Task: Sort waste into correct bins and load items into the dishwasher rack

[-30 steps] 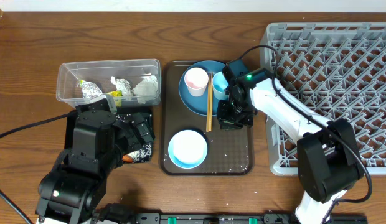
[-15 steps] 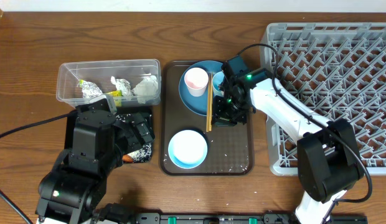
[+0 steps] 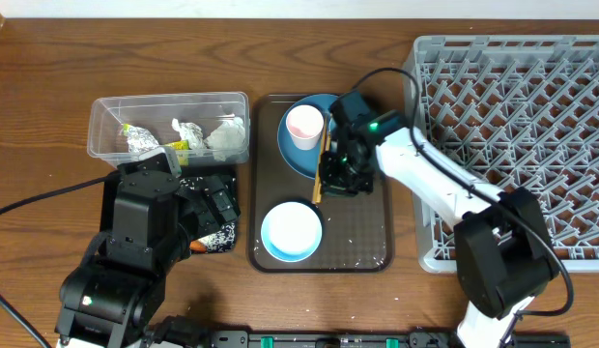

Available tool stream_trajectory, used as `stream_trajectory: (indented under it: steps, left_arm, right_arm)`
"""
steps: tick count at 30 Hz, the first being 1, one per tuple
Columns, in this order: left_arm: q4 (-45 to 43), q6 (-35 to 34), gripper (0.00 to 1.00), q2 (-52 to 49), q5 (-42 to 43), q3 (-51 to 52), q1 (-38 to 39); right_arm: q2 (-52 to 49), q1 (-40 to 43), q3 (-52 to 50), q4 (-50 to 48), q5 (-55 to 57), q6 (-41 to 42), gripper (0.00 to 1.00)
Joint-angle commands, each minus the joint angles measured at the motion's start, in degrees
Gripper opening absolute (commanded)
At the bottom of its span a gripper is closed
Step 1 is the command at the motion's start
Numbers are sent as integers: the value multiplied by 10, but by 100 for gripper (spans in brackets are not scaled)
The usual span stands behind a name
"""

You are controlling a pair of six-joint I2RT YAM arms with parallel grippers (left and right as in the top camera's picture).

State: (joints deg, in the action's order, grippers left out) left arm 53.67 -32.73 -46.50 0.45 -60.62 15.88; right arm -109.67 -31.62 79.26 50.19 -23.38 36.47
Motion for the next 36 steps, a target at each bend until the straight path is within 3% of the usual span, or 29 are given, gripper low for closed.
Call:
stream_trajectory:
  steps: [1, 26, 36]
  left_arm:
    - [0, 6, 100, 2, -10, -10, -2]
    - [0, 6, 100, 2, -10, -10, -2]
    - [0, 6, 100, 2, -10, -10, -2]
  right_arm:
    - [6, -4, 2, 0, 9, 22, 14]
    - [6, 5, 2, -9, -5, 52, 17]
    - [6, -23, 2, -17, 43, 80, 18]
